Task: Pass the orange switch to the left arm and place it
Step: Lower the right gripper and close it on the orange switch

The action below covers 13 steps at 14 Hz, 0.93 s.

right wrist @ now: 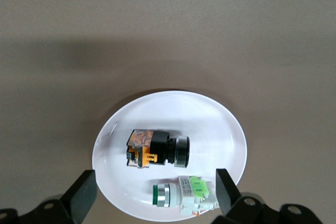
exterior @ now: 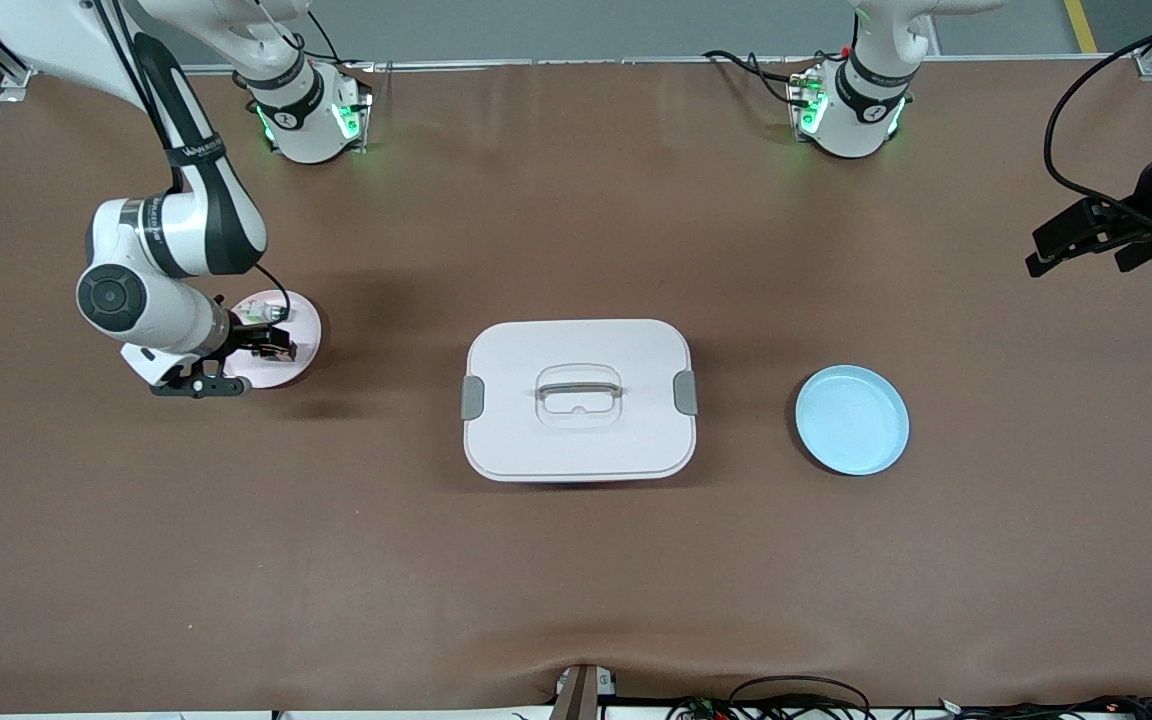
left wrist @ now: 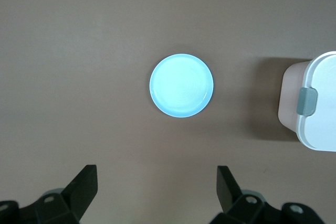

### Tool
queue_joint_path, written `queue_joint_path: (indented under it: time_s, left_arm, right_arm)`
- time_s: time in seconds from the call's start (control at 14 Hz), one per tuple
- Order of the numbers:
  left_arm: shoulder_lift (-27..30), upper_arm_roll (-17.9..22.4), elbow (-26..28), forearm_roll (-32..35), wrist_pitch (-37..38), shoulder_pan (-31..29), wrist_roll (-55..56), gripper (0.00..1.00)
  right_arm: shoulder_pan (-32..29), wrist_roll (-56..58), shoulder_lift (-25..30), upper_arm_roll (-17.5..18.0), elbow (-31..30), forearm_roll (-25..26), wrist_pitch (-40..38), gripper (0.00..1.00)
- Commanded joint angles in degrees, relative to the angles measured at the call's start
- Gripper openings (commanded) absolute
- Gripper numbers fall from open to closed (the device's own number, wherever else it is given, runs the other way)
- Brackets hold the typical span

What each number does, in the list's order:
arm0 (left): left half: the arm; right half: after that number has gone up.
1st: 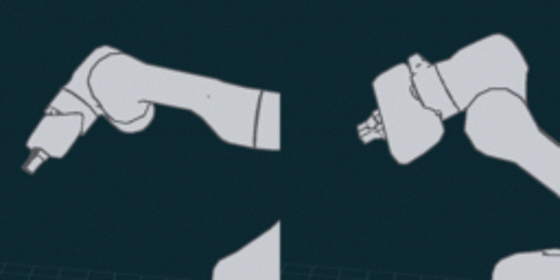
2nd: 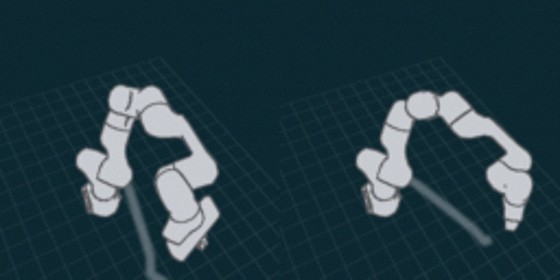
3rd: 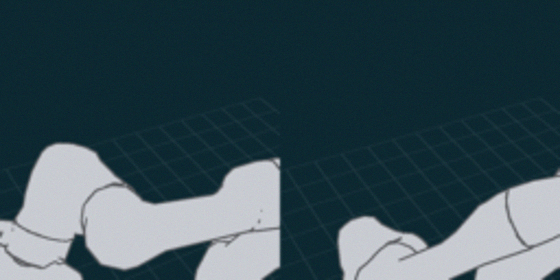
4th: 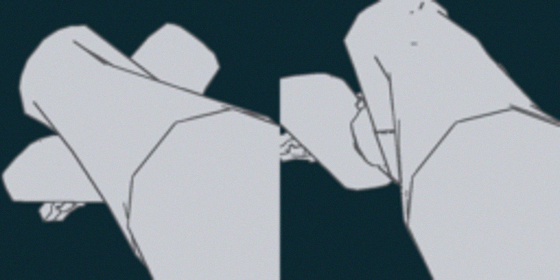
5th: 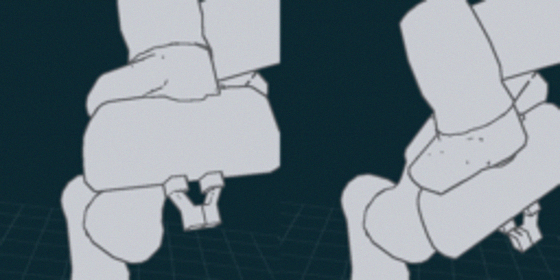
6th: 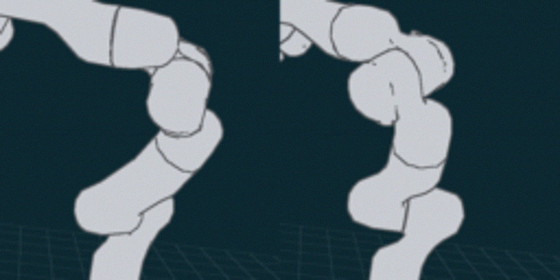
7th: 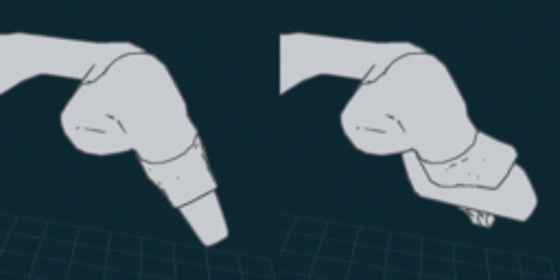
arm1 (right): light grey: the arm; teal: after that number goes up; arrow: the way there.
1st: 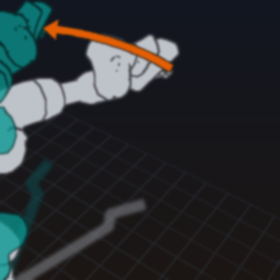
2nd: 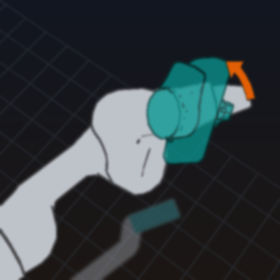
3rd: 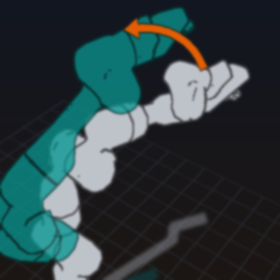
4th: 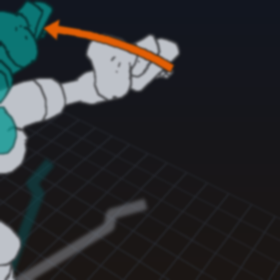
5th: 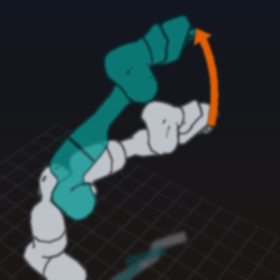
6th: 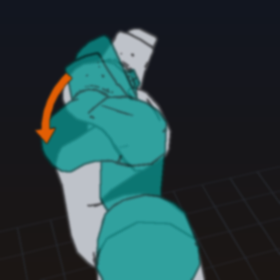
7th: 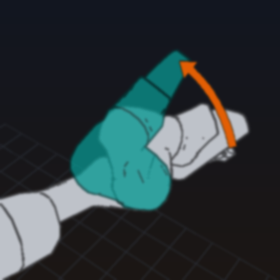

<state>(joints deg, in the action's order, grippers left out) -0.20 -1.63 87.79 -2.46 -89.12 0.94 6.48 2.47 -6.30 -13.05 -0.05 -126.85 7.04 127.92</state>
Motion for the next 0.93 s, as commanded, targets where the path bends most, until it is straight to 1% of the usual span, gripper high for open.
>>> queue_joint_path:
  time_s: [0.0,0.14,0.64,0.86]
  left_arm:
    - [-0.4,0.1,-0.9,-0.9,0.4,-0.1,-1.2,1.00]
    - [-0.3,0.1,-0.9,-0.9,0.4,-0.1,-1.2,1.00]
    - [-0.3,0.1,-0.9,-0.9,0.4,0.0,-1.2,1.00]
    - [-0.3,0.1,-0.9,-0.9,0.4,-0.1,-1.1,1.00]
  right_arm:
    - [-0.4,-1.0,1.0,0.2,-3.7,2.1,4.4,1.00]
    - [-0.6,-0.9,0.1,0.1,-4.6,2.2,7.0,1.00]
    - [-1.1,-0.9,-2.2,0.1,-6.3,2.9,10.9,1.00]
    - [-1.1,-0.9,-3.5,0.1,-7.7,3.1,14.7,1.00]
